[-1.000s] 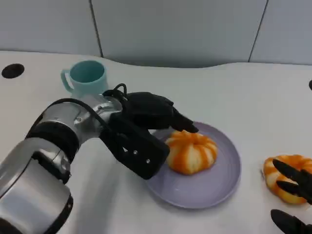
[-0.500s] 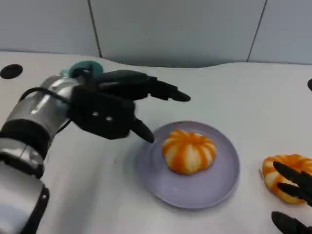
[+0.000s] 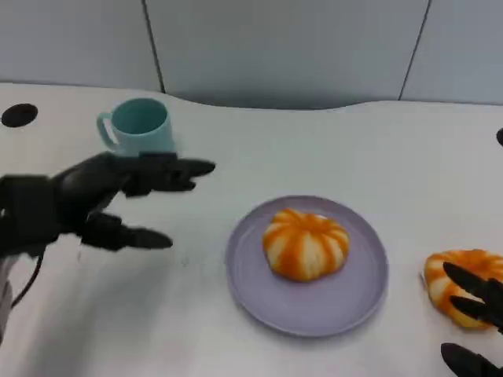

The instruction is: Grasp the bread from the table and place it into the plate.

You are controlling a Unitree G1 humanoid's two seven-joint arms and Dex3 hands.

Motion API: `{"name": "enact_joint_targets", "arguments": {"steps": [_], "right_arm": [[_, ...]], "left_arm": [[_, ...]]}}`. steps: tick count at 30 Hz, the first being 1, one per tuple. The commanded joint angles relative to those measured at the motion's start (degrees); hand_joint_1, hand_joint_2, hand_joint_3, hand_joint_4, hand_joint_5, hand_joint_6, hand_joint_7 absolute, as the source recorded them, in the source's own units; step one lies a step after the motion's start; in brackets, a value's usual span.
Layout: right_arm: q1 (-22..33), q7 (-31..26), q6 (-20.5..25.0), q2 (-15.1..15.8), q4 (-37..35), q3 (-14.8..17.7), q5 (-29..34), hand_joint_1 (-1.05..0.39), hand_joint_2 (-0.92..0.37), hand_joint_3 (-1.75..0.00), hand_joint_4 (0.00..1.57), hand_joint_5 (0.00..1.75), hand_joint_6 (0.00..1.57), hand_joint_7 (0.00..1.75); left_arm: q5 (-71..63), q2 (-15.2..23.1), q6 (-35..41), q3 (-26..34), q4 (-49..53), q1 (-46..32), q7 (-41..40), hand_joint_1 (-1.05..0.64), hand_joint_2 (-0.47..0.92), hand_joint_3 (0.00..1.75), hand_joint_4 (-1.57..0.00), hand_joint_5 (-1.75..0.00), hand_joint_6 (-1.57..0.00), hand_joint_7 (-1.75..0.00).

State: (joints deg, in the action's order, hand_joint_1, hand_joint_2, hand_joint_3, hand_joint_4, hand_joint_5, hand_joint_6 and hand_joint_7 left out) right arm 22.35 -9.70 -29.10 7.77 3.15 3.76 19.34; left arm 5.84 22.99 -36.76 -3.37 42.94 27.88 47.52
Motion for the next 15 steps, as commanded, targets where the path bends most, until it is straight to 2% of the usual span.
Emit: {"name": "enact_joint_targets", "arguments": {"steps": [1,2,3,4,7,10,12,15], "right_arm": [[0.31,0.12,0.00,0.89,0.43,0.85,-0.86,-0.33,-0.92,-0.32,0.83,0.08,0.64,0.00],[0.34,0.19,0.27,0.83,0.57,0.81,-0.88,-0.33,-0.92,-0.32,0.84,0.08,0.64,0.00],[0.36,0.12,0.34,0.79,0.60,0.80,-0.76,-0.33,-0.92,-0.32,0.85,0.09,0.64,0.00],[0.38,0.05,0.43,0.75,0.66,0.78,-0.61,-0.34,-0.92,-0.31,0.86,0.09,0.64,0.00],[0.29,-0.09,0.52,0.73,0.68,0.77,-0.38,-0.34,-0.92,-0.31,0.85,0.09,0.64,0.00],[0.50,0.10,1.43,0.67,1.42,0.71,-0.17,-0.34,-0.92,-0.31,0.84,0.08,0.63,0.00],[0.46,0.20,0.99,0.84,1.16,0.69,-0.54,-0.34,-0.92,-0.32,0.85,0.08,0.63,0.00],[0.54,0.45,0.81,1.01,1.19,0.73,-0.98,-0.34,-0.92,-0.32,0.86,0.09,0.62,0.00]], "left_arm": [[0.71,-0.01,7.17,1.21,-8.01,-9.67,-3.64,-0.56,0.92,0.15,-0.35,-0.94,-0.59,-0.06],[0.93,-0.49,9.33,1.77,-8.92,-11.40,-5.21,-0.56,0.92,0.15,-0.34,-1.00,-0.61,-0.06],[1.53,-1.16,11.83,2.51,-9.58,-12.90,-6.77,-0.53,0.92,0.10,-0.35,-1.17,-0.68,-0.12],[2.21,-1.73,14.23,3.20,-10.17,-14.14,-7.88,-0.48,0.92,0.05,-0.33,-1.38,-0.65,-0.41],[0.65,-1.79,19.43,3.70,-11.24,-16.21,-11.54,-0.43,0.92,0.05,-0.32,-1.65,-0.38,-1.25],[0.05,-1.61,21.56,3.78,-10.64,-16.38,-12.73,-0.39,0.92,0.05,-0.38,-1.74,-0.33,-1.53],[-1.79,-1.01,26.39,3.19,-13.23,-17.58,-15.08,-0.36,0.92,0.04,-0.49,-1.74,-0.38,-1.66],[-2.79,-0.62,34.38,2.93,-18.54,-19.37,-16.77,-0.31,0.92,0.03,-0.59,-1.75,-0.44,-1.74]]}}
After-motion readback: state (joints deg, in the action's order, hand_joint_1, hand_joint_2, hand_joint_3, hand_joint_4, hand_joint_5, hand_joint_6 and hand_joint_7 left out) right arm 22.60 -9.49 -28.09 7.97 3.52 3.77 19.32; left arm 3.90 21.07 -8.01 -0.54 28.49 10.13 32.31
